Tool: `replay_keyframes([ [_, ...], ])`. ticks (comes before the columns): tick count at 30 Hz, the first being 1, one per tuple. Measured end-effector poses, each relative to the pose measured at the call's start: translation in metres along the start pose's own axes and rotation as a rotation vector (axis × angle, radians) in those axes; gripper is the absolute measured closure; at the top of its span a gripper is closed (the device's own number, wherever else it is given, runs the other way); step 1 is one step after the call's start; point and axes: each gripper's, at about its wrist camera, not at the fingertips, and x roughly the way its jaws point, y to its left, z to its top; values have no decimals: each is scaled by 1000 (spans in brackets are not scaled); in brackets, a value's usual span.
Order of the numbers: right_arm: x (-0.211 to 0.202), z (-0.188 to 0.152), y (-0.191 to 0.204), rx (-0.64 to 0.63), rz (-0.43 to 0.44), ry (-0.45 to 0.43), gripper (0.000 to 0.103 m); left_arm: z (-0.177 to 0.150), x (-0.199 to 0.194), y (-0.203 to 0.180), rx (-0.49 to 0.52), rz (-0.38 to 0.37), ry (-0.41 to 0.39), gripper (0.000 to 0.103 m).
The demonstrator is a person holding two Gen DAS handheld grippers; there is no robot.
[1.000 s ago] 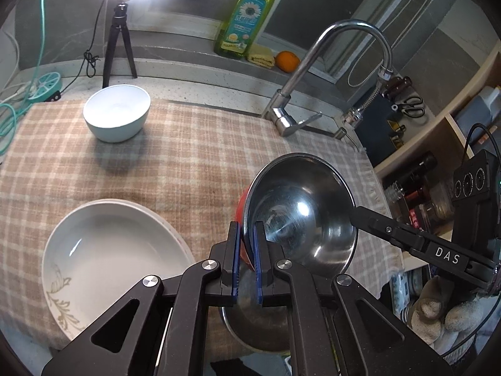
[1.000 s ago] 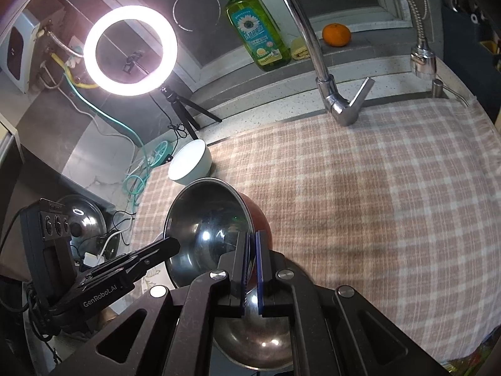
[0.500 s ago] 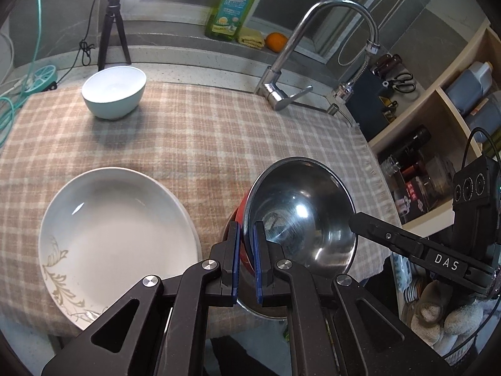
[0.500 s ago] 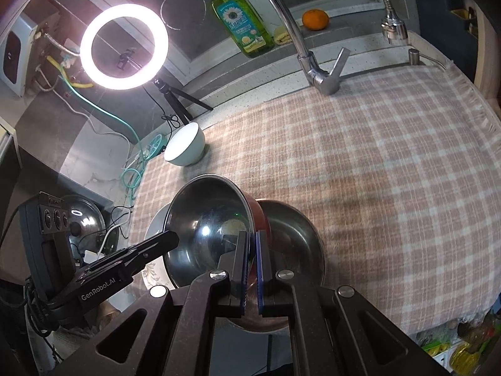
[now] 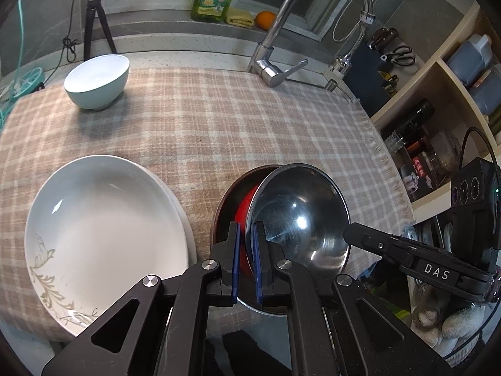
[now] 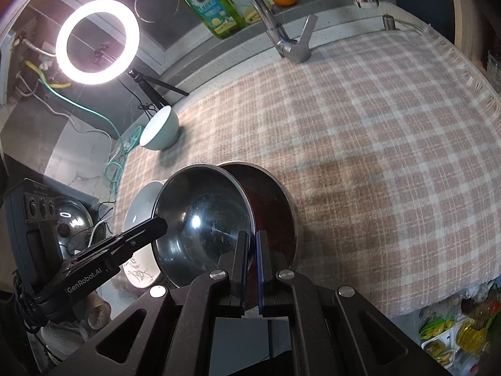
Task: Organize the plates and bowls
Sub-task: 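Lift the small steel bowl and lower it into the red-bottomed bowl, then open the right gripper and withdraw it from the nested bowls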
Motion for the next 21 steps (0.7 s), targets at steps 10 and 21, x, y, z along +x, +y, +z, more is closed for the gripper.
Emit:
replay_keyframes([
  [10,7,0,-4,-3,-24,18,98,-2,14,0,13,11,41,97],
  [21,15,3,-3,-26,-57,40,98,-3,23,0,31,30,66,97],
])
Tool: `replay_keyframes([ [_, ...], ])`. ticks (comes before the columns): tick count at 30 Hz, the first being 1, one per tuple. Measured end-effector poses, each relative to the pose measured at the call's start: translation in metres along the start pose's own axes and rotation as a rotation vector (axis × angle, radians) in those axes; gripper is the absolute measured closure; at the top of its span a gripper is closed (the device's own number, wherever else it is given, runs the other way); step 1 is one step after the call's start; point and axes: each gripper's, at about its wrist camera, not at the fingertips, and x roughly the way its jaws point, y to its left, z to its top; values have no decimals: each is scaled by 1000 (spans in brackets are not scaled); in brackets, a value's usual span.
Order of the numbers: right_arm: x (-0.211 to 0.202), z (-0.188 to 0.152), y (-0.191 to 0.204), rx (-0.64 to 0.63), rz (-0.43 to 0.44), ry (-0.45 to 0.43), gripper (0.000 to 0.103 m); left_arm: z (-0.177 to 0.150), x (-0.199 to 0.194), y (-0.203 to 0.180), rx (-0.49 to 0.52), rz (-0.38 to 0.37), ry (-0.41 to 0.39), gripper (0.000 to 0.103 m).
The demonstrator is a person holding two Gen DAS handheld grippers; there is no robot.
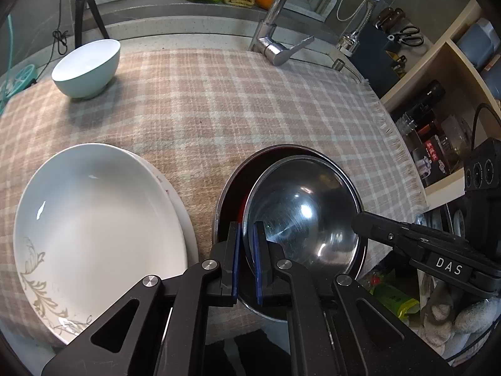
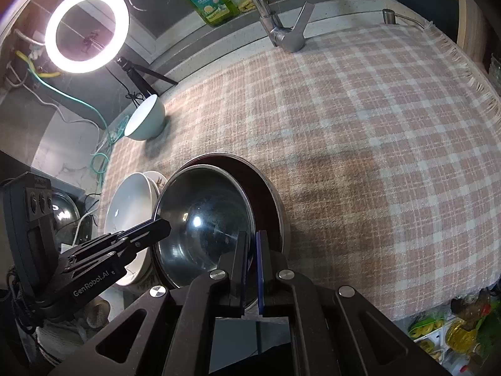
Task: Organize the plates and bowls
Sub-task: 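Open the right gripper and withdraw it from the nested bowls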
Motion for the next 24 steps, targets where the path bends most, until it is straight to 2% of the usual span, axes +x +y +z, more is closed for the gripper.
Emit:
replay_keyframes([
  [24,8,2,4,-28,-60,26,96,2,6,-1,25,2,21,97],
])
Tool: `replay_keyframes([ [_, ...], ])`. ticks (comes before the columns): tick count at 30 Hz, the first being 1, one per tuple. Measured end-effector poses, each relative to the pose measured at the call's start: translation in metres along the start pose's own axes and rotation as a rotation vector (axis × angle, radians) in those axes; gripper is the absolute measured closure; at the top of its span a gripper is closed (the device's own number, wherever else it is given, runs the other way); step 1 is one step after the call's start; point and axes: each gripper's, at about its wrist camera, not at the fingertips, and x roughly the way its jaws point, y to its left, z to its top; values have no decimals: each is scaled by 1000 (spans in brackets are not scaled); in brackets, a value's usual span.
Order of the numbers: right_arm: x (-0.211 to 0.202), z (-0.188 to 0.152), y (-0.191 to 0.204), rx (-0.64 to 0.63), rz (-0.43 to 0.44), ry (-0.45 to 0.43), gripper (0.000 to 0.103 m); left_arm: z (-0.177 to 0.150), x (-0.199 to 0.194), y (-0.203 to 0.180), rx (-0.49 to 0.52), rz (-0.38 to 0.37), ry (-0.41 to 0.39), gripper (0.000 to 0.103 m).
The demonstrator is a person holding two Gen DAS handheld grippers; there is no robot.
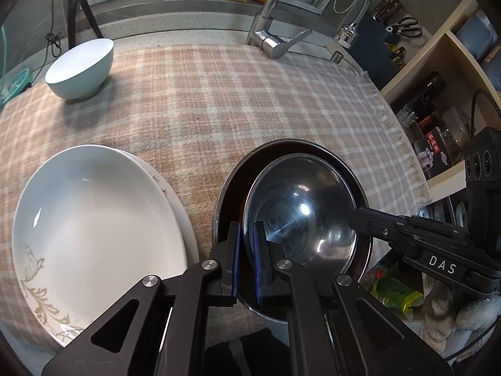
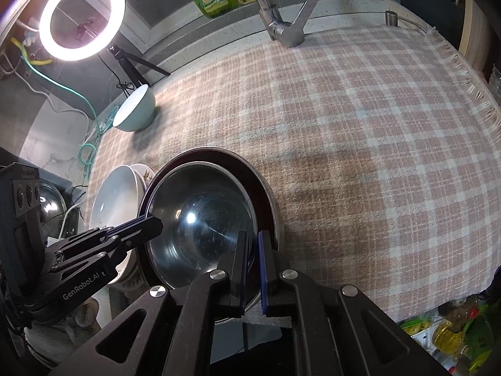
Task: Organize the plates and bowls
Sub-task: 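Open the right gripper and withdraw it from the nested bowls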
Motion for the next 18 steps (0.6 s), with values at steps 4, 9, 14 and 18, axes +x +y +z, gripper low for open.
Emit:
replay_keyframes([
  [4,0,0,2,-3,-11,2,95,-1,0,0,7,-2,3,97],
  [9,0,-1,4,-6,-23,1,94,-2,0,0,8,-12,7,97],
  [14,-2,-1,6,-12,-29,-6,92,-1,-4,0,7,-19,-4,97],
  [18,-7,-1,9,-21,-38,-28,88,1,-8,1,1,-24,-17,96],
])
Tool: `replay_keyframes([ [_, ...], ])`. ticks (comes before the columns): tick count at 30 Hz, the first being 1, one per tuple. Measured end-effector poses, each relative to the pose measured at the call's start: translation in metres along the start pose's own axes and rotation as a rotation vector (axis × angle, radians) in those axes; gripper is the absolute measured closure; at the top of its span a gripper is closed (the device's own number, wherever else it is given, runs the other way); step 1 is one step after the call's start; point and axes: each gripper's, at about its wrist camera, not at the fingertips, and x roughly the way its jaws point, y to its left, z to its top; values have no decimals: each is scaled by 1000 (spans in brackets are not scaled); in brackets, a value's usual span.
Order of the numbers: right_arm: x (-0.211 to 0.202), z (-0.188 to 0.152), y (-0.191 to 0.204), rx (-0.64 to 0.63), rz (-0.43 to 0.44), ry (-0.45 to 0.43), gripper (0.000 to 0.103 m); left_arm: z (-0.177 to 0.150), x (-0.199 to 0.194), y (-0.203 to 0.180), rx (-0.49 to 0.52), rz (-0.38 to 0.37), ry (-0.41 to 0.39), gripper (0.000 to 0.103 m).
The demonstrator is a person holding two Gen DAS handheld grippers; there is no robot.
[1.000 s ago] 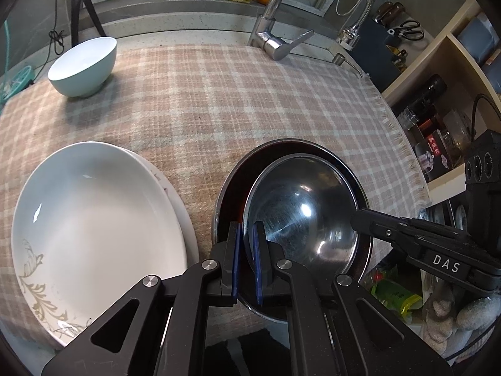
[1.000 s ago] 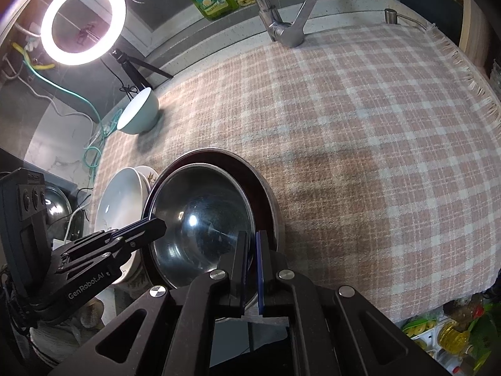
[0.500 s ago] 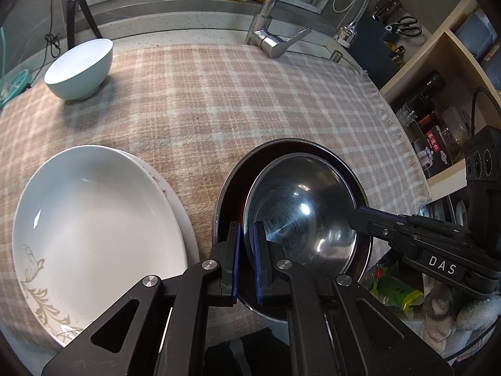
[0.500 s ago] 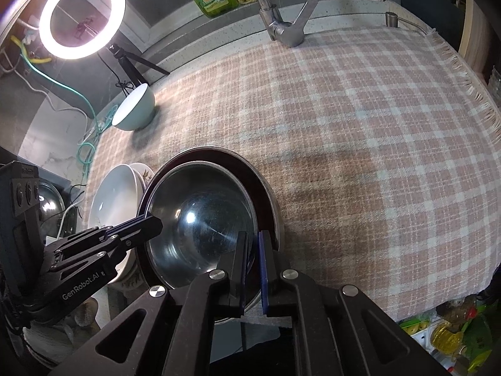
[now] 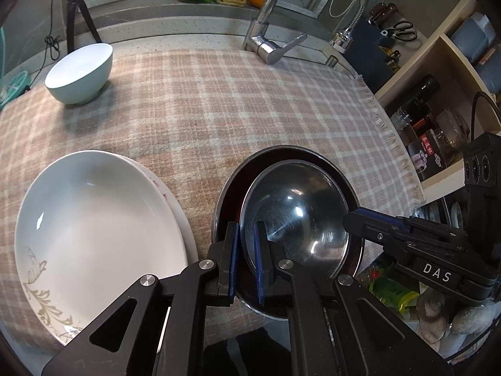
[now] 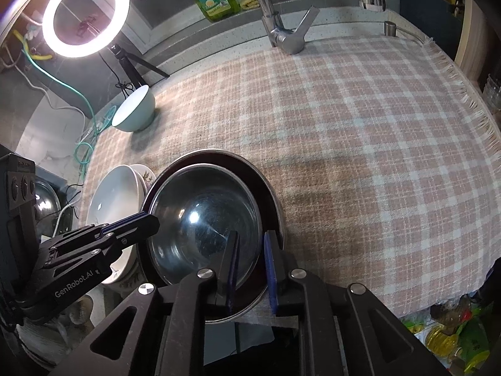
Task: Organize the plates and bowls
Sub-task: 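Open the right gripper and withdraw it from the nested bowls, then move the right tool to the rim of the pale blue bowl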
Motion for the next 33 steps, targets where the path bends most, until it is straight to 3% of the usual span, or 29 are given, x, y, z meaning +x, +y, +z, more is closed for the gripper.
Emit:
replay_keyframes([
  [10,-30,2,11,-5,1,-84,87,2,-32,10,-37,-49,-71,96],
  [15,-44,3,21,-12,18,-131,79,-6,-48,13,-49,-95,-96,94],
  [20,-49,6,31,-35,51,-147,78,-14,-61,19,-91,-110,-121,94],
  [25,-52,15,34,-49,121,-174,71,-19,-70,33,-163,-79,-160,92],
  [33,-52,39,41,-95,217,-175,69,-24,-90,70,-340,-3,-218,92],
])
